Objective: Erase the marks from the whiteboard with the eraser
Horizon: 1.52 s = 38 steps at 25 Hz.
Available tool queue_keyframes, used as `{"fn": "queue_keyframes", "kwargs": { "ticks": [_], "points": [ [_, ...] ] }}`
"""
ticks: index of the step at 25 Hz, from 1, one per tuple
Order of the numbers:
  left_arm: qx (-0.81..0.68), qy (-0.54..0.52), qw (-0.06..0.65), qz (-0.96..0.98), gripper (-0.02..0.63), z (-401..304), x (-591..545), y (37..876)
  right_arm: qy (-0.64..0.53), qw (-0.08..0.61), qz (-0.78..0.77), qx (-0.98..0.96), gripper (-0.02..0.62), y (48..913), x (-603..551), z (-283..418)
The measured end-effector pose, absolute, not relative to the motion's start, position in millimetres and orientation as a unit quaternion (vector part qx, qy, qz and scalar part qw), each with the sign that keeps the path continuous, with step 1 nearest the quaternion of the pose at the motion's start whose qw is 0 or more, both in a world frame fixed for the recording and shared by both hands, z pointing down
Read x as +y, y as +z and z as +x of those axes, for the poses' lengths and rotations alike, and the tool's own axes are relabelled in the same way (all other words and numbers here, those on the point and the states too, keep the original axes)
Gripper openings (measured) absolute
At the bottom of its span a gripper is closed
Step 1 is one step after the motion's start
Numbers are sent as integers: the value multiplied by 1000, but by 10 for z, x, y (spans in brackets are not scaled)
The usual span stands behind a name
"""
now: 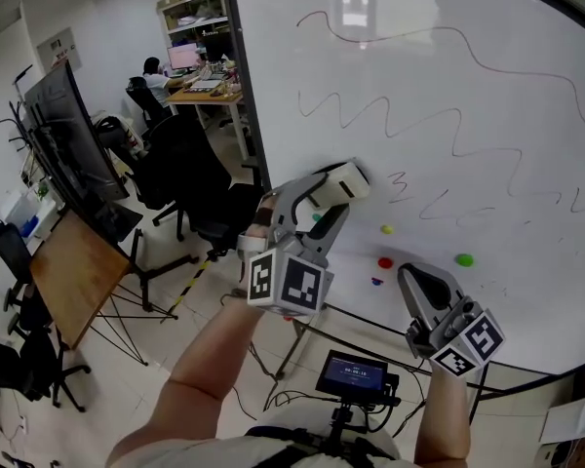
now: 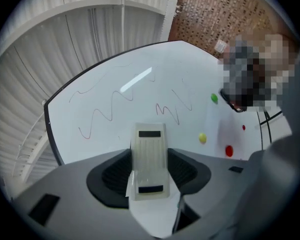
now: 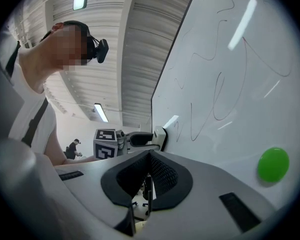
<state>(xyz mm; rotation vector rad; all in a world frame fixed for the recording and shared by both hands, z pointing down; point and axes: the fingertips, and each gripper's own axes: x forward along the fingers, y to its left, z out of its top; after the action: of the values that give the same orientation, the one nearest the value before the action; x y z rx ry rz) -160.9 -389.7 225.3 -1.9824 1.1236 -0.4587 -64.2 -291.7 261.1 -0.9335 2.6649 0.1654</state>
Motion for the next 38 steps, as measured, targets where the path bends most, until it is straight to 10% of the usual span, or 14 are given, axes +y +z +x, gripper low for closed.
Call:
{"fn": "queue_keyframes", "kwargs": {
  "ticks": [38],
  "points": [
    [399, -207, 466, -762, 242, -1350, -3747, 2148, 54, 158, -364, 916, 2, 2664, -2781, -482]
  ]
}}
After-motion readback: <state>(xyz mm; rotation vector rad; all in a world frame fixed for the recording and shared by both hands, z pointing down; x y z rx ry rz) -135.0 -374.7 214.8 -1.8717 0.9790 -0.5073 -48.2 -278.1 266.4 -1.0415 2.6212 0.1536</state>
